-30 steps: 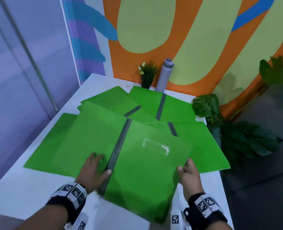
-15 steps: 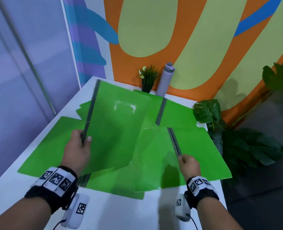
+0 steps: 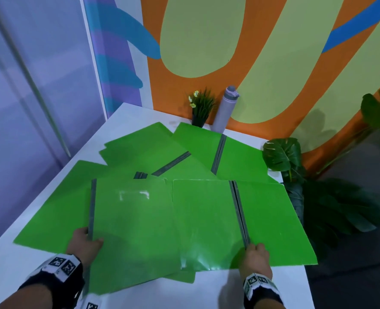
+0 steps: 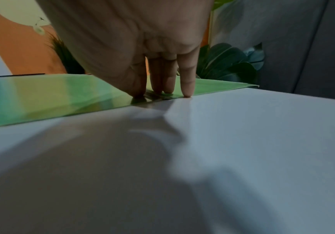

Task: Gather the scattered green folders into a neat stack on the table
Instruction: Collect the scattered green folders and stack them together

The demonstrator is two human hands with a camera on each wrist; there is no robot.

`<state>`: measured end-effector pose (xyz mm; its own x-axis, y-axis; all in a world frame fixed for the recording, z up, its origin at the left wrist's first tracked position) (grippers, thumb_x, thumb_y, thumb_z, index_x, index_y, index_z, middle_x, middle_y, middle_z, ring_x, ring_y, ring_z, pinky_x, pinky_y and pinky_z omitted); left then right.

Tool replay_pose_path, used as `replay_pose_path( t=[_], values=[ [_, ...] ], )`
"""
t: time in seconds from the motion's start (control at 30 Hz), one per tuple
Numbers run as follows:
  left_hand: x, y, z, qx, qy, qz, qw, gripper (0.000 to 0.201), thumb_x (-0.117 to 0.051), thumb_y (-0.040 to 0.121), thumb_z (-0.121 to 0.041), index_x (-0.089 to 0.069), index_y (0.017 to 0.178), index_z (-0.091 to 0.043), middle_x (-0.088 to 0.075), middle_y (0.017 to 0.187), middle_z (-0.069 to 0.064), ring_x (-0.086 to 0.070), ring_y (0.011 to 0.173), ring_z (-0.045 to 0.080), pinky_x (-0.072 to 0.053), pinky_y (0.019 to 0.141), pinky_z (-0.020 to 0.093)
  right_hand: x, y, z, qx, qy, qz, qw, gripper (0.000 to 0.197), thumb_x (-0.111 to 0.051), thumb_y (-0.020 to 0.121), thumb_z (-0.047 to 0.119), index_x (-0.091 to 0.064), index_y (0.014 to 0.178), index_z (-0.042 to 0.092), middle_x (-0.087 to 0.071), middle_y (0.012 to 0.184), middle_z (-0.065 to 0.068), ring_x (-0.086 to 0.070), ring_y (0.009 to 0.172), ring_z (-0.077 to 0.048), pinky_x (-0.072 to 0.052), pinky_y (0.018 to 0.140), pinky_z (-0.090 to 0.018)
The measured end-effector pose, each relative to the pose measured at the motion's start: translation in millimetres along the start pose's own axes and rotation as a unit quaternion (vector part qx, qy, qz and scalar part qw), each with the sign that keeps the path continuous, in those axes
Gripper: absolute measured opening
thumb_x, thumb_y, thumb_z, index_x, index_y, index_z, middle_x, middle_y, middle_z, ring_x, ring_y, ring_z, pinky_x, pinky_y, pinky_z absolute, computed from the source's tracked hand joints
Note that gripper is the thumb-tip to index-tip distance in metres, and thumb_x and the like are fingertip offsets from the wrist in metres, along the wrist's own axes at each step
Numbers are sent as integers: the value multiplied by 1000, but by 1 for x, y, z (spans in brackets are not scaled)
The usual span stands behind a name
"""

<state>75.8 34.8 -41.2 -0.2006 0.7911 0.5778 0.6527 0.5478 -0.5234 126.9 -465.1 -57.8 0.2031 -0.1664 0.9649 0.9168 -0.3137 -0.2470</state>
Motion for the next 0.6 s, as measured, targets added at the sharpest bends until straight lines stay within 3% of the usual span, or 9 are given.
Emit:
replay_pose_path(
  t=[0.1,0.2,0.27,0.33,0.43,0.53,0.6],
  values=[
    [-2,6,8,4,-14,5,1000,68,-68,83,-5,-33,140,7,-50,134,32,-55,112,47,-46,99,56,5,-4,-3,-6,8,-19,1000,21,-46,92,15,-50,113,11,-58,113,-7,-53,103,-22,-48,92,-34],
    [-2,8,13,9,-34,5,999,68,-68,83,-4,-32,140,6,-49,136,32,-53,115,47,-44,101,55,8,-6,-11,-34,7,-25,999,37,-55,90,35,-51,120,12,-53,119,-13,-52,111,-29,-44,98,-43],
    [-5,8,16,9,-52,12,999,68,-68,83,-4,-32,140,5,-49,135,31,-54,115,46,-44,101,55,4,-4,-12,-25,36,-15,999,40,-55,92,29,-49,125,8,-46,129,-18,-50,116,-33,-43,102,-43],
    [-6,8,19,8,-65,18,998,69,-68,83,-5,-32,140,3,-50,135,30,-54,114,45,-44,102,56,2,-1,-9,-9,35,-1,999,31,-49,93,14,-46,123,4,-50,126,-18,-55,110,-32,-47,97,-40],
    [-8,6,19,1,-95,23,995,69,-68,83,-6,-31,141,-1,-47,137,29,-52,118,44,-41,104,55,5,-3,-6,3,7,12,1000,24,-41,92,2,-44,116,5,-61,113,-15,-63,93,-27,-54,83,-35],
    [-10,4,12,-22,-124,41,991,70,-69,84,-10,-30,142,-9,-44,142,29,-49,123,43,-37,108,57,19,-4,-6,11,-14,22,1000,22,-43,93,-1,-45,115,3,-69,94,-10,-59,70,-20,-54,70,-28],
    [-9,1,2,-35,-149,53,987,68,-68,85,-10,-31,142,-13,-43,143,28,-48,126,42,-34,109,57,47,-6,-4,9,7,-17,1000,17,-45,92,-1,-47,108,3,-66,80,-8,-58,63,-22,-57,66,-33]
  ],
)
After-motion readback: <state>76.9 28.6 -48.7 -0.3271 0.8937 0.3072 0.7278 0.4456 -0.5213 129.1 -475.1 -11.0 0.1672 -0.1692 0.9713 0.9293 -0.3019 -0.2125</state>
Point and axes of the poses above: each hand's wrist, its own y-axis towards the middle knuckle, its own x-axis out of the back of the hand, z = x × y, the point moved 10 cm from there along y, towards the middle knuckle
